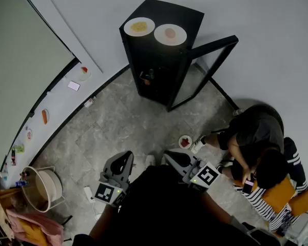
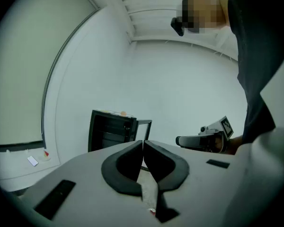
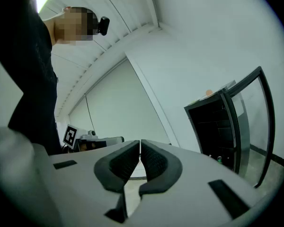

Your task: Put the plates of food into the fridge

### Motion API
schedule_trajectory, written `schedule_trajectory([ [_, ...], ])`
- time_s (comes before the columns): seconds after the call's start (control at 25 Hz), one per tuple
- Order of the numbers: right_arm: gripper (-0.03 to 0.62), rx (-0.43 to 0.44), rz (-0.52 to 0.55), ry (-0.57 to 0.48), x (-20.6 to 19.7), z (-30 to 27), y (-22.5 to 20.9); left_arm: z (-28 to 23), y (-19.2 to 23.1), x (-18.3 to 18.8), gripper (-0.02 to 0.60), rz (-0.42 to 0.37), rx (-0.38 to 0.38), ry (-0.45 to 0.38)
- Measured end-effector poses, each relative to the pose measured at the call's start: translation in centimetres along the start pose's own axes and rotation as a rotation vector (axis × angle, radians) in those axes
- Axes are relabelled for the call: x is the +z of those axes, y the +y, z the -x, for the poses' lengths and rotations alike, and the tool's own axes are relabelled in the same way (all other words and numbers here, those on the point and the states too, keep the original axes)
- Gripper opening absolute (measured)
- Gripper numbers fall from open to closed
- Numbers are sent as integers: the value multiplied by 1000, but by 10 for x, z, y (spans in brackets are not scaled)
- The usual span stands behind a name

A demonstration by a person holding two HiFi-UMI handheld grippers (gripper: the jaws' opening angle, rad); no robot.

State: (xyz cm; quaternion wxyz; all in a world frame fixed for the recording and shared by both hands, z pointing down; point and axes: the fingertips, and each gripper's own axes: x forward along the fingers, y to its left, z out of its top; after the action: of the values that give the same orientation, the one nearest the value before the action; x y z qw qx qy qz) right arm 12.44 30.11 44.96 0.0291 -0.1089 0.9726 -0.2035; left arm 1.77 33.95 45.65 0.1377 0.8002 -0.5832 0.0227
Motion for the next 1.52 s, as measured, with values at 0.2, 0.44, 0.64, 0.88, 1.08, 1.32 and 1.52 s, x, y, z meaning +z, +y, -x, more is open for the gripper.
schedule_trajectory([
  [0.2,31,8,8,21,-3,15,4,-5,-10,4,29,2,-1,-5],
  [0.44,32,21,-18,4,-2,32,-16,-14,-23,0,29,-15,25,14],
  [0.64,32,31,-16,-37,4,40,-28,-17,-21,1,29,-5,58,1],
  [0.88,32,29,-10,-37,3,42,-44,-33,-15,8,29,-29,64,-33],
  [1.08,31,0,-10,-47,7,36,-60,-49,-7,5,29,-26,35,-42],
  [1.32,32,-32,-39,-63,15,25,-79,-82,-1,15,29,-34,-16,-30],
  [1.52,31,-70,-67,-57,22,-1,-100,-106,29,23,29,-16,-51,-28],
])
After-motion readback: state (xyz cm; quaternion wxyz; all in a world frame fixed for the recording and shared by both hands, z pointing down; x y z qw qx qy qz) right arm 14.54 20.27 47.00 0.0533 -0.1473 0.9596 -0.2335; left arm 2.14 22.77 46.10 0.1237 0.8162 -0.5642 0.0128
